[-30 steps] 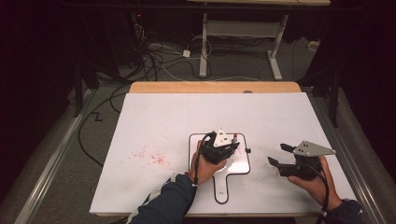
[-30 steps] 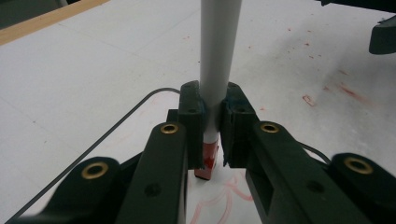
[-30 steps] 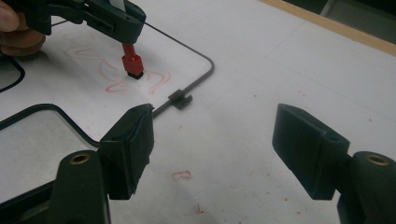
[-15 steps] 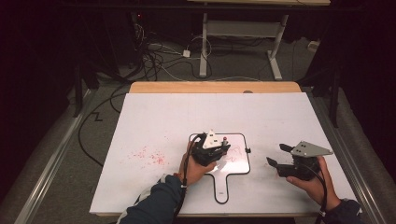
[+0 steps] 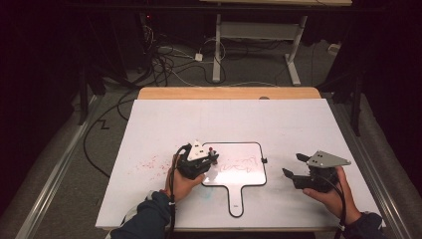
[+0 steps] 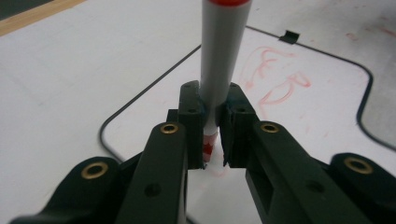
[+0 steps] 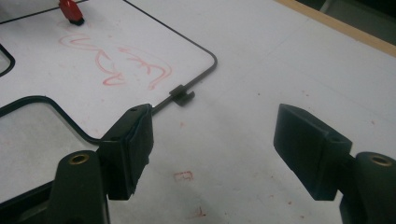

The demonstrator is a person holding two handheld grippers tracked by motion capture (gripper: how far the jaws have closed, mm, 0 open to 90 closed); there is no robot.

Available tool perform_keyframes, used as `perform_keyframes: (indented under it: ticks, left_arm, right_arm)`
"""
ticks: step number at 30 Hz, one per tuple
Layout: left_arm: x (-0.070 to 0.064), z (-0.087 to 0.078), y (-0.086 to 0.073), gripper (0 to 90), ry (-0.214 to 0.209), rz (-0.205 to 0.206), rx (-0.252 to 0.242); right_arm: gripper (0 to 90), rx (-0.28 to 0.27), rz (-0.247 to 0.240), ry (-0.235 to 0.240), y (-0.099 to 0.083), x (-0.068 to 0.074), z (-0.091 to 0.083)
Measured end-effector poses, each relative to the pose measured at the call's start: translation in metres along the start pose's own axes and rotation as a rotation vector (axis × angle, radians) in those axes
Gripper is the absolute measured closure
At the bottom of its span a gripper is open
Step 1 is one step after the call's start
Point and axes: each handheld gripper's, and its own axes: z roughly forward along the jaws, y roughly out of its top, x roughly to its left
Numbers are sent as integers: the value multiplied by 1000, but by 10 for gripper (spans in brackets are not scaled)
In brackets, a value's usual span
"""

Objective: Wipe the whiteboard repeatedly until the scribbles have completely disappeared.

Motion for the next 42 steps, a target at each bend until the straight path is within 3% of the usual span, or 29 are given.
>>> perform_keyframes:
  ticks: [2, 5, 9, 14, 16, 17, 23, 27, 30, 33, 36, 42]
  left_arm:
    - [2, -4, -4, 784, 0, -26, -4]
    - [-2, -4, -4, 783, 10, -19, -7]
    - [-9, 9, 3, 784, -11, -23, -20]
    - [-29, 29, 20, 784, -49, 30, -4]
    - [-37, 35, 28, 784, -70, 74, 27]
    - [-42, 40, 32, 784, -79, 76, 21]
    - [-73, 62, 56, 784, -131, 184, 71]
    - [-86, 73, 67, 785, -136, 209, 92]
    - [-86, 75, 70, 785, -126, 213, 108]
    - [-78, 72, 70, 784, -98, 200, 128]
    - [-67, 66, 67, 785, -105, 160, 140]
    - [-63, 58, 62, 784, -103, 159, 147]
  right_arm:
    - [292, 4, -4, -5, -1, 0, 0]
    - [292, 3, -2, -4, 0, 1, 0]
    - [292, 3, -11, -3, 1, 4, -1]
    - [291, 6, -16, -2, 1, 4, -1]
    - [292, 6, -14, -4, 0, 4, -1]
    - [291, 7, -13, -4, 0, 3, -1]
    - [292, 7, -12, -15, -1, 1, -4]
    - [293, 14, -14, -14, -2, 1, -4]
    - [293, 17, -20, -16, -3, 1, -5]
    - [294, 25, -16, -31, -3, 0, -6]
    - [295, 20, -11, -37, -3, -2, -8]
    - [295, 25, -8, -45, -2, -3, -7]
